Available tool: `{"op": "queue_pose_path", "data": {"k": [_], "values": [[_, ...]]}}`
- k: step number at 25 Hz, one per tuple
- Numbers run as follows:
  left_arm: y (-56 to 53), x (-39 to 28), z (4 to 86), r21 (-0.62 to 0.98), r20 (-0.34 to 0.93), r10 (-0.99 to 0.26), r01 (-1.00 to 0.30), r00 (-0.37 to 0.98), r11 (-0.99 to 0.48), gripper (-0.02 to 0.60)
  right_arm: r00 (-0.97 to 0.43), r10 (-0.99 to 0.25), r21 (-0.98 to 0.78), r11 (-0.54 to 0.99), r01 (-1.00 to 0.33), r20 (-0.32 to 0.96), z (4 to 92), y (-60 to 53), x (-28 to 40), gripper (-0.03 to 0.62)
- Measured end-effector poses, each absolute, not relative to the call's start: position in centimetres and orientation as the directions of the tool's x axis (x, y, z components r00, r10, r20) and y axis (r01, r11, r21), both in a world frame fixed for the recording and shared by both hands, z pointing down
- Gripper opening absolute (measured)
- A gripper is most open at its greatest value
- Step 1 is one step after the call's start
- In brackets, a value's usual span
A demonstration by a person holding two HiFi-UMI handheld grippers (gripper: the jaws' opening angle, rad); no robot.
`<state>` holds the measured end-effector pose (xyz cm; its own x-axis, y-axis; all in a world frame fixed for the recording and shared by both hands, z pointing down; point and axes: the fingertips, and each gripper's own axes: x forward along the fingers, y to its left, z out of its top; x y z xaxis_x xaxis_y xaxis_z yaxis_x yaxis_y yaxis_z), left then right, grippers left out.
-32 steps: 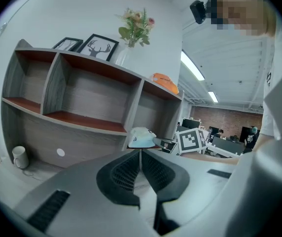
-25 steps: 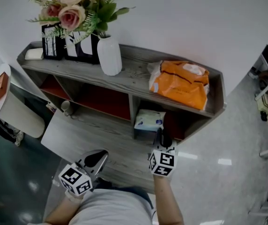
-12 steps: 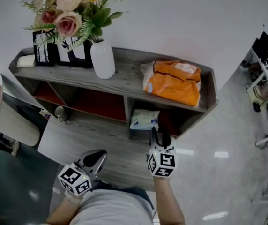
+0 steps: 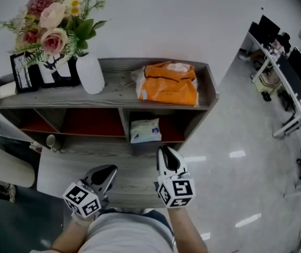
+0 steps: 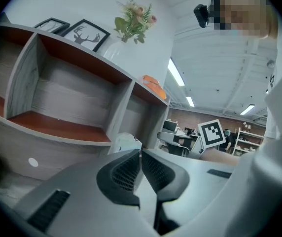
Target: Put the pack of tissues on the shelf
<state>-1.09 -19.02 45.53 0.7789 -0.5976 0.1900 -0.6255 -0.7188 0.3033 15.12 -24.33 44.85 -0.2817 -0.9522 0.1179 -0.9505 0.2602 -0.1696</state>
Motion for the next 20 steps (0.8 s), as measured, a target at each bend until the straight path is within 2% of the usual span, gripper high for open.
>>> {"op": "queue_pose_path", "data": {"k": [8, 20], "values": [[-18.6, 1.0, 45.0, 0.303, 0.180, -0.472, -0.505, 0.863, -0.808, 0.026, -0.214, -0.972, -0.204, 0.190, -0.960, 0.101, 43.6, -18.8, 15.3, 0.046], [-16.6, 3.0, 45.8, 0.315, 0.186, -0.339, -0.382, 0.922, -0.869, 0.026, -0.126, -0.980, -0.232, 0.088, -0.969, 0.156, 45.9, -13.0, 15.0, 0.046]]}}
